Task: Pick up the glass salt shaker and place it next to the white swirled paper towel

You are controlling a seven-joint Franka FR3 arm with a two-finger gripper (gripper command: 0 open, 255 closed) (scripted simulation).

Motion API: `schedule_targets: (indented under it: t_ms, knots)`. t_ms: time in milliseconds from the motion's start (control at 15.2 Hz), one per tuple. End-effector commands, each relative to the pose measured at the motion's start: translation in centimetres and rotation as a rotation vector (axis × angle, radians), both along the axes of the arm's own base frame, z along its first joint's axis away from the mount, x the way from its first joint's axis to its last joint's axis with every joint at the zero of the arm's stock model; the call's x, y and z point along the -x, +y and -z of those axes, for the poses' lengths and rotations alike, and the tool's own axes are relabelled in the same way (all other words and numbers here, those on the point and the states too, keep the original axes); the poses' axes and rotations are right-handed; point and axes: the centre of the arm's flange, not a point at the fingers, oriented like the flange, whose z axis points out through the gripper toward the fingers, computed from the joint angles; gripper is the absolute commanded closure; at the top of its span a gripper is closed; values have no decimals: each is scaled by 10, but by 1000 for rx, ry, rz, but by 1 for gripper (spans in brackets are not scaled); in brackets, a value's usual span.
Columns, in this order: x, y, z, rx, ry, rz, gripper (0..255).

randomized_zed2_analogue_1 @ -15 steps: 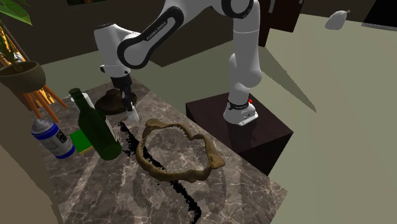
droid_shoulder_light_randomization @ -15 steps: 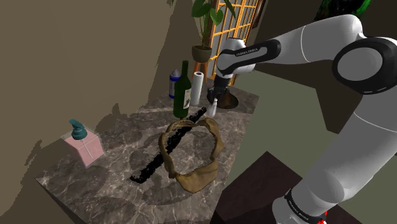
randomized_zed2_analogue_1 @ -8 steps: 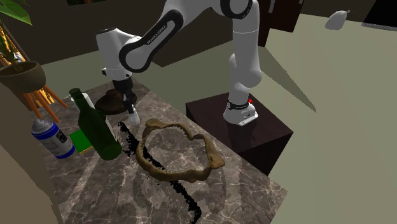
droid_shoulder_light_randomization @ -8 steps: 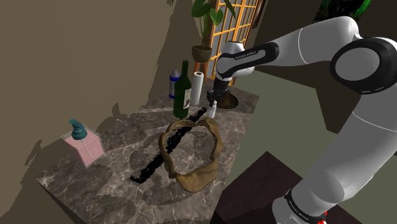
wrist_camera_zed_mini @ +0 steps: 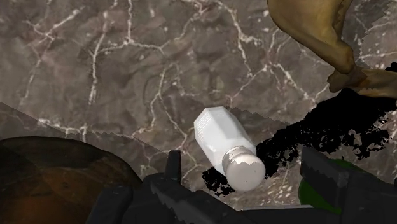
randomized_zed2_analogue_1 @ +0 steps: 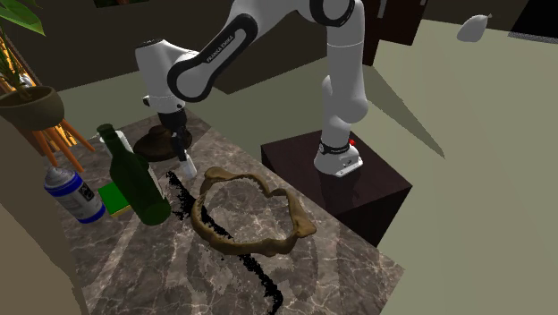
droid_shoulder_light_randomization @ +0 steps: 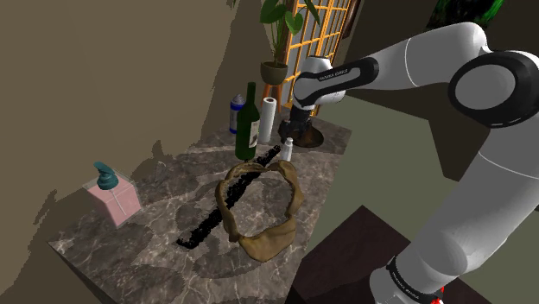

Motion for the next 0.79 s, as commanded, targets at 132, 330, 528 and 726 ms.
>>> schedule_targets:
  t_ms: [132,330,528,726]
  knots:
    - [1,-3,-39,0,0,0,0]
    - [1,-4,-50,0,0,0,0]
    - [1,-4,-50,0,0,0,0]
    - [1,-4,-50,0,0,0,0]
